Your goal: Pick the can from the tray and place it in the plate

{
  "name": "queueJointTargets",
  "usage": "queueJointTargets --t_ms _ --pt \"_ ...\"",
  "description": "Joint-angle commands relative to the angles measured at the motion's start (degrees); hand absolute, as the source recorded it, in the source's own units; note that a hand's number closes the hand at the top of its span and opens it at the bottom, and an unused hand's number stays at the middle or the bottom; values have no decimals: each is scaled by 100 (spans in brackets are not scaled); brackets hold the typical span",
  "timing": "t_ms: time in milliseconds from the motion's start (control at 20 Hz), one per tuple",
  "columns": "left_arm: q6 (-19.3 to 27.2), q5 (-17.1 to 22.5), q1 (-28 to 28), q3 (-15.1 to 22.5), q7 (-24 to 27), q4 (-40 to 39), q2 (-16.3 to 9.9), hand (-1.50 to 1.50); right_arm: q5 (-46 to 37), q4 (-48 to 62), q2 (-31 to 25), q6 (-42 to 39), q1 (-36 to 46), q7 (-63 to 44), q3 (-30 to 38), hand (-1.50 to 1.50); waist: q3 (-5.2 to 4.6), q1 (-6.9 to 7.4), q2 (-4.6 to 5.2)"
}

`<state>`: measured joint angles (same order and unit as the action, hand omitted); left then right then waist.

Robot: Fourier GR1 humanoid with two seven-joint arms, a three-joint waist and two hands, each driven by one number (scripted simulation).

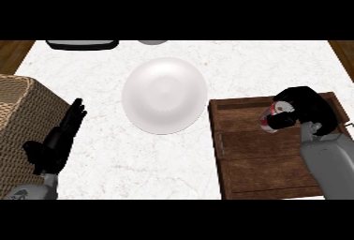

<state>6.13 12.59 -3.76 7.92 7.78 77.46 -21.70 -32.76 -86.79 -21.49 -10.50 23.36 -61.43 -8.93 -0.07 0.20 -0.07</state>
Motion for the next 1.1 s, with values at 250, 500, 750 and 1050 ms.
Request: queueJointTargets --t_ms 250,500,750,1050 --pt "-281 -63 -19 -307 -51 -29 65 0 -955 -552 749 433 -527 -718 -441 150 3 -48 -3" --pt "17 -165 373 -279 44 -42 129 0 -2181 -858 1750 1608 -2041 -1310 -1066 150 -18 -439 -143" --pt "-39 -125 326 -335 -2 -54 68 0 -4064 -1369 2123 1979 -2526 -1609 -1953 150 -38 -435 -172" --pt "-133 -144 422 -332 92 36 -3 0 -5516 -1994 2140 2093 -3047 -2268 -3094 150 -21 -285 -142"
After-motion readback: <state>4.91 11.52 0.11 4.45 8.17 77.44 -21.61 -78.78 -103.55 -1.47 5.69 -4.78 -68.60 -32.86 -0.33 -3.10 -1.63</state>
